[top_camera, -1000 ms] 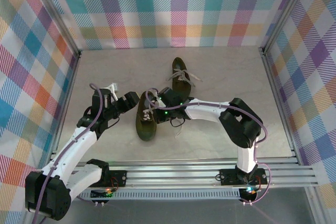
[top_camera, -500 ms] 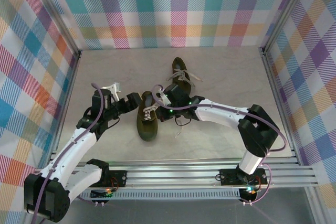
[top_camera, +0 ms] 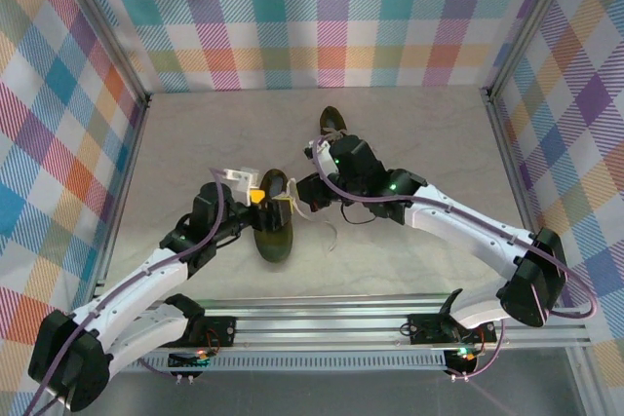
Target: Tie the shoes
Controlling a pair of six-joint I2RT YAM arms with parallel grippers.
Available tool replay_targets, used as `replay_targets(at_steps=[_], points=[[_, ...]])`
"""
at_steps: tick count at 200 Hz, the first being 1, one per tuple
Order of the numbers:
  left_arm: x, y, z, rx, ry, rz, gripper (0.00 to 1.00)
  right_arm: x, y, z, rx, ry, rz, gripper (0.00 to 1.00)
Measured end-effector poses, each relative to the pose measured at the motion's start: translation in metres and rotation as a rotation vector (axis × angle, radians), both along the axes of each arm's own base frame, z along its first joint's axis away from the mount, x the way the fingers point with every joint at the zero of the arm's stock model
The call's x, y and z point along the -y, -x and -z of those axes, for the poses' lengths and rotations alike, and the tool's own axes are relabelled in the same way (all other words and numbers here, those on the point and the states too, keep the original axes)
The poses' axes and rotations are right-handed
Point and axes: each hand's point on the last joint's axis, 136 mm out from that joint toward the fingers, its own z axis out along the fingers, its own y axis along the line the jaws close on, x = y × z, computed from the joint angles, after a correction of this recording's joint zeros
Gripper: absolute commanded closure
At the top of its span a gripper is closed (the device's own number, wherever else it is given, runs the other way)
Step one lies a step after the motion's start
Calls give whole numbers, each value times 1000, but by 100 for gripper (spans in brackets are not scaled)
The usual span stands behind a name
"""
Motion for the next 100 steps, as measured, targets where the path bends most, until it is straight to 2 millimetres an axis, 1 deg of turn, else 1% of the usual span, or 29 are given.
replay_targets(at_steps=[22,43,85,92,100], points=[[4,1,5,14,-36,27,6,2,0,1,-6,14,5,100],[2,-4,2,40,-69,12,6,4,2,2,-15,24,5,100],[0,-17,-25,130,-100,-13,6,5,5,-11,-9,13,-6,100],[1,-19,-29,140,-102,-11,7,5,7,-13,-10,8,-12,100],[3,-21,-31,147,-107,-7,11,5,8,-15,-10,2,-17,100]])
